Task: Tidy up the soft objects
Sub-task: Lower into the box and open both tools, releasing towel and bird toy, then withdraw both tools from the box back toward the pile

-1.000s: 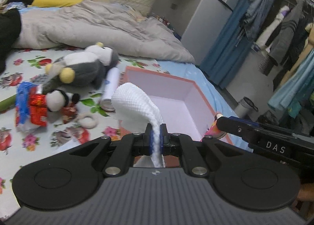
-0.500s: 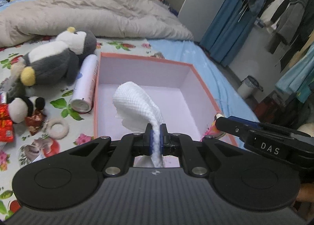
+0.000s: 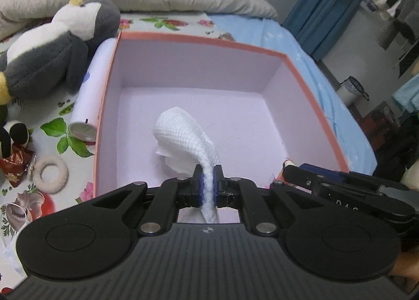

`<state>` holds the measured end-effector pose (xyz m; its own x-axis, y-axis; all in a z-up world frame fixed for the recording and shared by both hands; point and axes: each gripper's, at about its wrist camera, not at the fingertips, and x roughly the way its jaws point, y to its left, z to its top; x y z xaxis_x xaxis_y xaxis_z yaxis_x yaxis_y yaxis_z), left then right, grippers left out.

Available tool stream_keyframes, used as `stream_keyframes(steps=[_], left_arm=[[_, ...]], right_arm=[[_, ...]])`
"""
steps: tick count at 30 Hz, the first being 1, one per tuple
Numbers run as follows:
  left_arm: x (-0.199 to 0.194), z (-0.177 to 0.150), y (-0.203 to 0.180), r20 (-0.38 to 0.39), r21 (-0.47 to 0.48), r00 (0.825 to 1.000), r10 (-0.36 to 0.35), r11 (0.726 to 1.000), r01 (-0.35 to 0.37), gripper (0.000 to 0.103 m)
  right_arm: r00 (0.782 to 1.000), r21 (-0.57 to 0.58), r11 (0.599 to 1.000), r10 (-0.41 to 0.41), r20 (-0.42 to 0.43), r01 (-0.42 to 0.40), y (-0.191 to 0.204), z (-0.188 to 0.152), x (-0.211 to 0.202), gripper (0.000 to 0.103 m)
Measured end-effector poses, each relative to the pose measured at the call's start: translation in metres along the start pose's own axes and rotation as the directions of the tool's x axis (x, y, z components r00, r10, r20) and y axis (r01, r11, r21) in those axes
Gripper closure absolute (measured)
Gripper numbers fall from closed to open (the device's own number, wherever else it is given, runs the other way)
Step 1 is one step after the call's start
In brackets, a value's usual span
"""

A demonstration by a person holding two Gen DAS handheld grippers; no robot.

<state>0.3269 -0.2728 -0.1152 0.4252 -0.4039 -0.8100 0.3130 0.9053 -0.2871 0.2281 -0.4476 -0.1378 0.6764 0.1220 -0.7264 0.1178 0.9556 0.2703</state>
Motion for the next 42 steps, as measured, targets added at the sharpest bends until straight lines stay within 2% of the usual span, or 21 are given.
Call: stream_keyframes(steps=[2,3,4,5,6,12,19,24,30,42], left_arm=[[0.004,0.000,0.002,0.000,-0.006,1.000,0.005,1.000,-0.005,0.092],[0.005,0.000,0.003,-0.007,-0.008,1.000,0.007,1.000,-0.007,0.083],[0.005,-0.001,0.004,-0.010,-0.010,1.000,0.009,1.000,-0.009,0.076],[0.004,-0.002,0.004,-0.008,-0.010,1.000,0.017,1.000,-0.017,0.062],[0.002,-0.002,0.004,0.000,-0.009,1.000,0.024,1.000,-0.024,0.060],[-0.023,-0.008,0.001,0.046,0.003,0.999,0.009,1.000,-0.009,0.060],[-0.074,-0.023,-0.008,0.115,0.034,0.993,-0.006,0.999,0.002,0.060],[-0.118,-0.042,-0.013,0.155,0.044,0.987,-0.033,0.999,0.027,0.060],[-0.165,-0.066,-0.020,0.206,0.084,0.978,-0.029,0.996,0.012,0.060],[-0.238,-0.124,-0.009,0.279,0.059,0.960,-0.036,0.998,0.020,0.060]], right_arm=[[1.000,0.004,1.000,-0.006,-0.009,0.006,-0.001,-0.002,0.004,0.071],[1.000,0.010,1.000,-0.006,-0.015,0.006,-0.001,-0.003,0.006,0.067],[1.000,0.019,1.000,-0.004,-0.020,0.005,-0.002,-0.003,0.007,0.059],[1.000,0.030,1.000,0.001,-0.020,-0.001,-0.002,-0.003,0.006,0.055],[1.000,0.032,0.999,0.006,-0.017,-0.006,-0.002,-0.003,0.005,0.051],[1.000,0.013,1.000,-0.006,0.020,0.006,0.006,-0.006,-0.016,0.051],[0.996,0.010,1.000,-0.002,0.085,0.001,0.020,-0.017,-0.057,0.051],[0.991,0.015,1.000,0.009,0.133,-0.011,0.033,-0.029,-0.092,0.051],[0.982,0.007,1.000,0.017,0.188,-0.018,0.047,-0.046,-0.131,0.051],[0.969,-0.040,0.998,0.053,0.242,-0.044,0.080,-0.086,-0.190,0.051]])
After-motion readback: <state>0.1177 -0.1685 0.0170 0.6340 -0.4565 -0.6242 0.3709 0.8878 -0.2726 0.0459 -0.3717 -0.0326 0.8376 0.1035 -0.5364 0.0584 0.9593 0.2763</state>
